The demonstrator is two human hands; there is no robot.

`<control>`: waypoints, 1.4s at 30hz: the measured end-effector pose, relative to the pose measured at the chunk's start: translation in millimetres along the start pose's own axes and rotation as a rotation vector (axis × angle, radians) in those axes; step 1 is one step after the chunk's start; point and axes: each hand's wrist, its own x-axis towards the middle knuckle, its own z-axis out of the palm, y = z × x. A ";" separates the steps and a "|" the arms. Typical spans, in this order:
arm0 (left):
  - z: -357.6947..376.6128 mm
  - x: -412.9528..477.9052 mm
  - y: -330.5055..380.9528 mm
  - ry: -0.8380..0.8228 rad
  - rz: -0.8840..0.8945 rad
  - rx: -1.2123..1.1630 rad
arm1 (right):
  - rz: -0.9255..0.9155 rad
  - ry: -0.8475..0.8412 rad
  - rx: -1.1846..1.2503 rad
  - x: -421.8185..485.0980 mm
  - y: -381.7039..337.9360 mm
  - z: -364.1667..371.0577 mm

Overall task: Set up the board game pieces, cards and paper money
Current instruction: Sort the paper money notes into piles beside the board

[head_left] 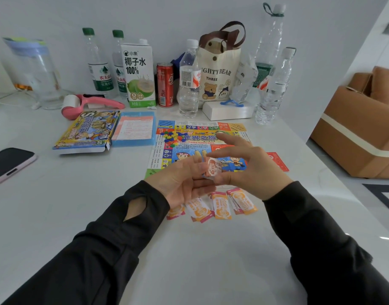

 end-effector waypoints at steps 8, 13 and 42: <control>0.5 0.1 1.0 -0.047 -0.041 0.039 | -0.040 0.002 0.096 -0.4 1.7 -3.3; 2.9 -2.5 3.0 -0.067 -0.074 0.080 | -0.043 -0.022 0.072 -1.1 2.8 -2.6; 8.7 0.6 1.2 0.540 0.222 0.530 | -0.119 0.194 -0.475 -0.8 8.4 17.5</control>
